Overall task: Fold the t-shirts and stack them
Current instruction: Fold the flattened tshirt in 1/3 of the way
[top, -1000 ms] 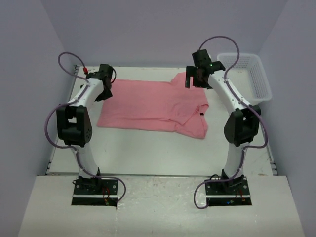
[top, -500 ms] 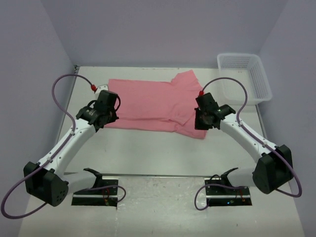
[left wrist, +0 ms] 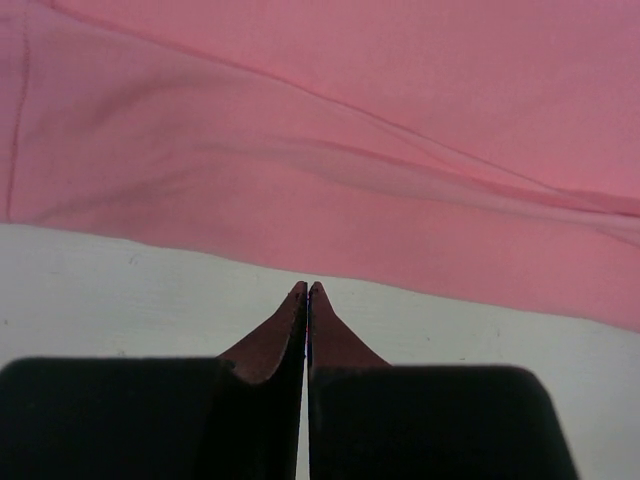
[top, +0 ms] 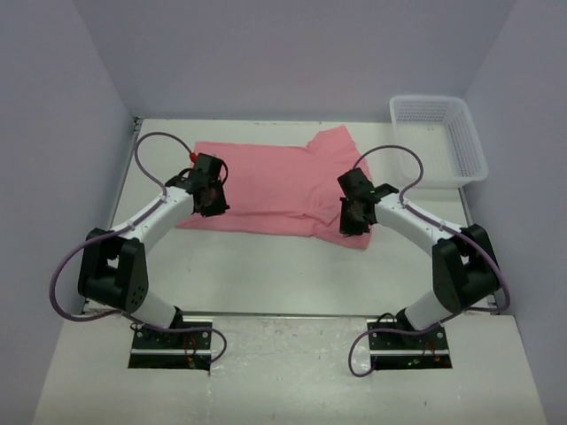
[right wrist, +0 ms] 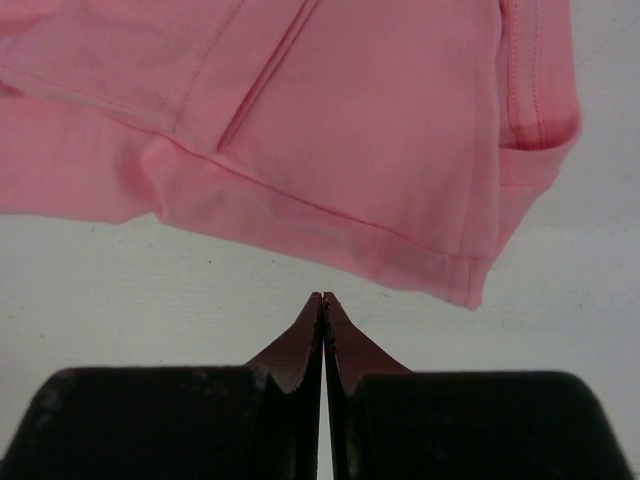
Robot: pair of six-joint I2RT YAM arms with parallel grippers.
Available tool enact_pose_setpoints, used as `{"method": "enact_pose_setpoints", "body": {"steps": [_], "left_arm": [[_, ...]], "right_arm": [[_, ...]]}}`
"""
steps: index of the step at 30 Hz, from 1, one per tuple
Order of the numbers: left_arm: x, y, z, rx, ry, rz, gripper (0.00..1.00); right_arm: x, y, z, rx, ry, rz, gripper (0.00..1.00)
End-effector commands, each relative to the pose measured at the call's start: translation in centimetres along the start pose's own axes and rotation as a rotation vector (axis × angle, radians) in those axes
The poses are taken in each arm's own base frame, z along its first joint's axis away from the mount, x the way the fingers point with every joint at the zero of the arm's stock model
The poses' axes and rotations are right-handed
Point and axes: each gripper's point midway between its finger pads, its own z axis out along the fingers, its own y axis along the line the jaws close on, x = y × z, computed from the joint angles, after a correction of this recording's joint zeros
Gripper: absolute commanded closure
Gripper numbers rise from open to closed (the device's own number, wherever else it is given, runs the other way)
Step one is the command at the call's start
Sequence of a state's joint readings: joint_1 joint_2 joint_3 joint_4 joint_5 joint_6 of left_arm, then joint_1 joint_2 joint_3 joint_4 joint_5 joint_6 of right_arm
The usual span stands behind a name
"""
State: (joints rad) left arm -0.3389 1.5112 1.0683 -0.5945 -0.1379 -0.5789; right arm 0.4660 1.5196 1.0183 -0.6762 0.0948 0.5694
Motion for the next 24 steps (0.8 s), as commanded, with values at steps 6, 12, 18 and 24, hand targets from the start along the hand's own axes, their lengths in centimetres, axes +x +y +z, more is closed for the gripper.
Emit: {"method": "enact_pose_setpoints", "body": {"steps": [6,12,18,24], "left_arm": [[-3.5,2.1,1.8,0.021,-0.037,-0.036,1.00],[-3.1,3.4,3.7,-0.038,0.016,-0.046,1.00],[-2.0,5.2,5.6,-0.107,0.086,-0.079,1.00],[-1.1,6.4,7.1,-0.139,0.125,-0.089,1.00]], "right_arm": [[-3.2,1.1,0.7,0.021,-0.065,-0.027,1.00],[-4.3,1.5,0.1,0.014,-0.083,-0.034,1.00],[-5.4,1.3,-0.4,0.043,-0.107,-0.050,1.00],[-6.6,1.6,-2.2,0.025,-0.159,-0.055,1.00]]}}
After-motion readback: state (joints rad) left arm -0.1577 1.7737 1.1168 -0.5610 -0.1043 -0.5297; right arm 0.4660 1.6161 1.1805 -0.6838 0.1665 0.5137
